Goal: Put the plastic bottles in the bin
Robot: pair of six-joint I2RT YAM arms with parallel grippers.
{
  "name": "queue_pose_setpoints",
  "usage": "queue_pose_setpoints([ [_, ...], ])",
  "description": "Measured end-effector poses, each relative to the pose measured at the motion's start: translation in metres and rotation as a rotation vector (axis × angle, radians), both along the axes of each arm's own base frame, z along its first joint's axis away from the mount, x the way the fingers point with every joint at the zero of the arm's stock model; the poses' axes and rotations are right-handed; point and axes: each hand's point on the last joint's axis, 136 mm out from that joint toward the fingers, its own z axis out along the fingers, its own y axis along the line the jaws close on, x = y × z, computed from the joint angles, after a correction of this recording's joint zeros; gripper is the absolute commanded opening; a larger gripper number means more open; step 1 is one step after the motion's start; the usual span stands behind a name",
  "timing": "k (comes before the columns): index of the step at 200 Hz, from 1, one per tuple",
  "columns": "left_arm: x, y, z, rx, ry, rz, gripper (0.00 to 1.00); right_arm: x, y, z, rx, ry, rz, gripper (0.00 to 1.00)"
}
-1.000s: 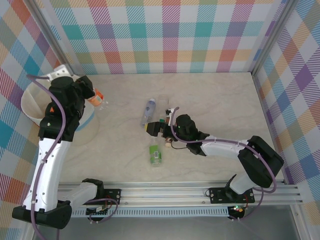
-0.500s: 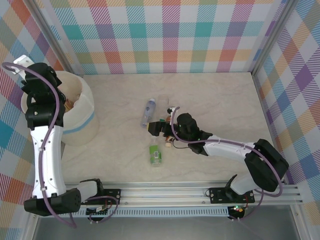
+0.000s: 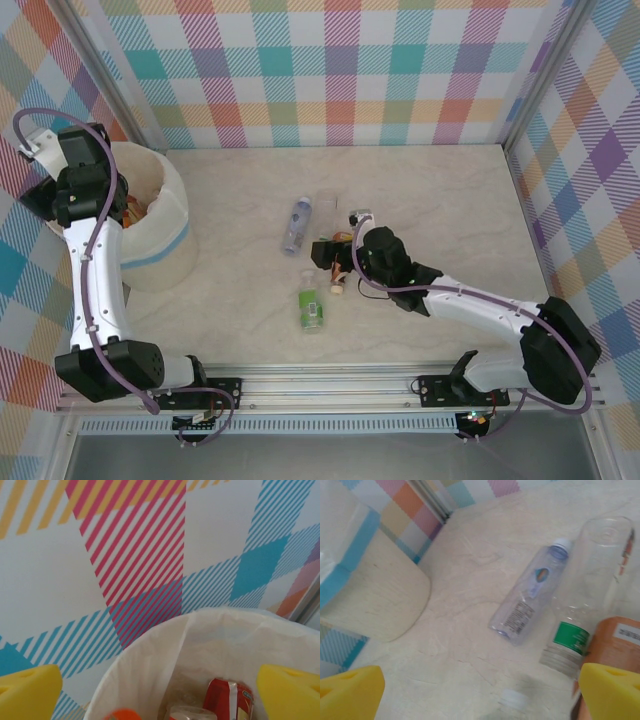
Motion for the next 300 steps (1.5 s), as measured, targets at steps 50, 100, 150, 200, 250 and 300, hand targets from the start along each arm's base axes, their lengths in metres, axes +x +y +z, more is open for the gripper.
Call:
queue_pose_setpoints([
  [50,0.021,-0.041,-0.004,-0.116,-0.084,-0.234,1.0,0.0,-0.022,-0.046,-0.139,0.128,-0.097,1.0],
  [100,0.041,-0.122,-0.011,-0.36,-0.283,-0.602,1.0,-0.006,-0.035,-0.099,-0.311,0.297,-0.142,0.99],
  [150,0.065,-0.208,-0.032,-0.65,-0.324,-0.937,1.0,-0.015,-0.039,-0.128,-0.364,0.404,-0.169,0.89],
  [200,0.053,-0.277,-0.073,-0.843,-0.208,-1.133,1.0,-0.027,-0.025,-0.148,-0.462,0.43,-0.143,0.77],
  [250,0.034,-0.299,-0.101,-0.947,-0.163,-1.181,1.0,-0.018,-0.025,-0.16,-0.531,0.41,-0.186,0.68],
  [300,0.029,-0.323,-0.102,-0.972,-0.171,-1.266,1.0,-0.013,-0.032,-0.171,-0.579,0.394,-0.222,0.61],
])
